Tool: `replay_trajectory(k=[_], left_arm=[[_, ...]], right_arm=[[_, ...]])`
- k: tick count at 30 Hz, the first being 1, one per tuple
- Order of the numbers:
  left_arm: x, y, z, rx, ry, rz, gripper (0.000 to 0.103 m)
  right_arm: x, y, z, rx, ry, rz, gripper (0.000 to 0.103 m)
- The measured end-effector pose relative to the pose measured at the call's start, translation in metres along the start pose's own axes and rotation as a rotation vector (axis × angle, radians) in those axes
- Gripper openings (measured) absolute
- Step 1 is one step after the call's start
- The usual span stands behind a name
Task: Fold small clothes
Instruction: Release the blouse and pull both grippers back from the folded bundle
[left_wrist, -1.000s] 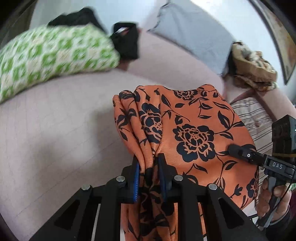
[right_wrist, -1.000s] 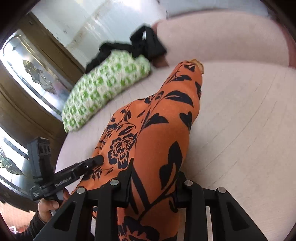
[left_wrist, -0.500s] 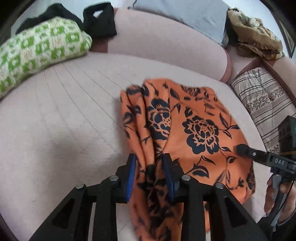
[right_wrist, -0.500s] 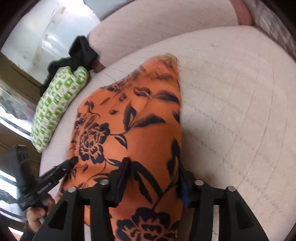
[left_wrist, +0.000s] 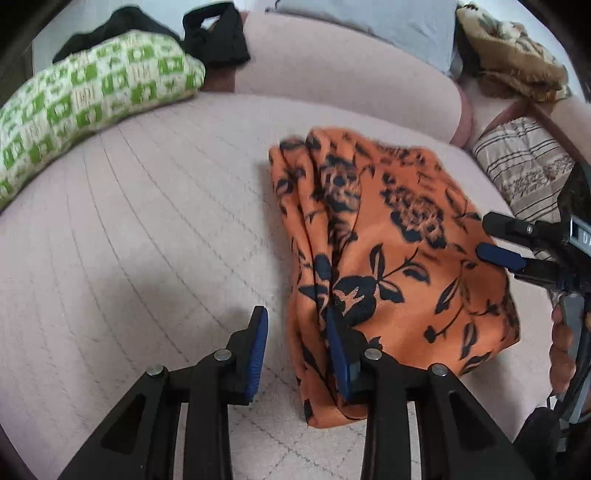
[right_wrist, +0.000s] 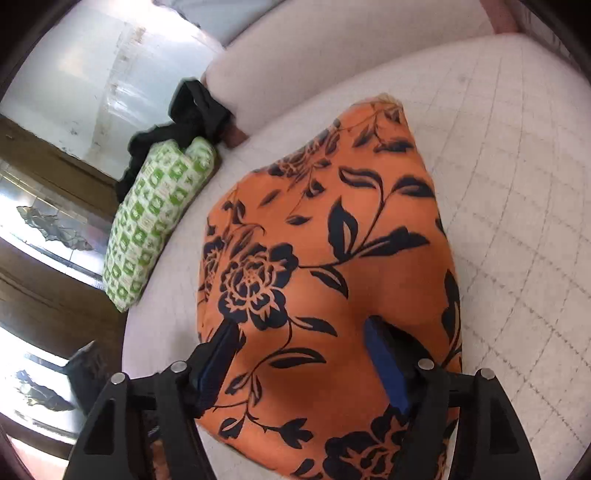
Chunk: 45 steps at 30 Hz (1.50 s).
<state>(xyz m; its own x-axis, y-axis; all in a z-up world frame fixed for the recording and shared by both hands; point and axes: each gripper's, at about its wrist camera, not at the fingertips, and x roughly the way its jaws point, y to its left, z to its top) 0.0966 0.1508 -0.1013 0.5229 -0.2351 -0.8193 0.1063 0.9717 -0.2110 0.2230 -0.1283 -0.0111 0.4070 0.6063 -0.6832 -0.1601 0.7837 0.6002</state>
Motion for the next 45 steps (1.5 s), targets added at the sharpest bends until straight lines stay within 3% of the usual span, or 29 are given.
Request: replay_trajectory(k=[4,7,10,15,19,21,23,25,27,30,33,38,45], left_arm=[[0.000,-0.004,-0.003,0.028,0.006,0.010,0.034],[0.008,-0.001,-0.008,-0.001,0.036,0.014,0.034],[0.005,-0.002,-0.009,-0.002,0.032,0.021,0.037],[-0.005,-0.002,-0.012,-0.004,0.019,0.028,0.043],[-0.012,-0.003,-0.017,0.004,0.012,0.037,0.043],[-0.017,-0.004,-0.018,-0.002,0.011,0.043,0.044],[-0.020,-0.005,-0.019,-0.002,0.012,0.043,0.044],[-0.028,-0.006,-0.021,0.008,-0.001,0.053,0.047],[-0.033,-0.005,-0.023,0.002,-0.012,0.060,0.053],[-0.041,-0.003,-0.025,-0.014,-0.022,0.066,0.054],[-0.048,-0.003,-0.027,-0.020,-0.022,0.071,0.054],[-0.070,-0.007,-0.031,-0.026,-0.075,0.104,0.068],[-0.094,-0.017,-0.047,-0.020,-0.108,0.140,0.078]], right_arm=[[-0.011,0.026,0.024,-0.057,-0.055,0.009,0.075],[0.002,0.020,0.044,-0.026,-0.077,-0.033,0.084],[0.043,-0.009,0.049,0.053,0.045,-0.128,0.088],[0.011,0.022,0.041,0.017,-0.047,-0.058,0.088],[0.001,0.031,0.017,0.011,-0.041,-0.041,0.088],[0.008,0.027,0.000,0.011,0.002,-0.028,0.088],[0.025,0.026,-0.015,-0.005,0.063,-0.069,0.088],[0.017,0.035,-0.021,-0.046,0.026,-0.099,0.088],[0.004,0.047,-0.025,-0.042,0.006,-0.043,0.088],[-0.002,0.055,-0.041,-0.059,-0.002,-0.021,0.088],[0.028,0.043,-0.058,-0.048,0.110,-0.060,0.089],[-0.010,0.068,-0.066,-0.100,0.006,-0.061,0.089],[-0.068,0.085,-0.115,-0.209,-0.114,-0.195,0.089]])
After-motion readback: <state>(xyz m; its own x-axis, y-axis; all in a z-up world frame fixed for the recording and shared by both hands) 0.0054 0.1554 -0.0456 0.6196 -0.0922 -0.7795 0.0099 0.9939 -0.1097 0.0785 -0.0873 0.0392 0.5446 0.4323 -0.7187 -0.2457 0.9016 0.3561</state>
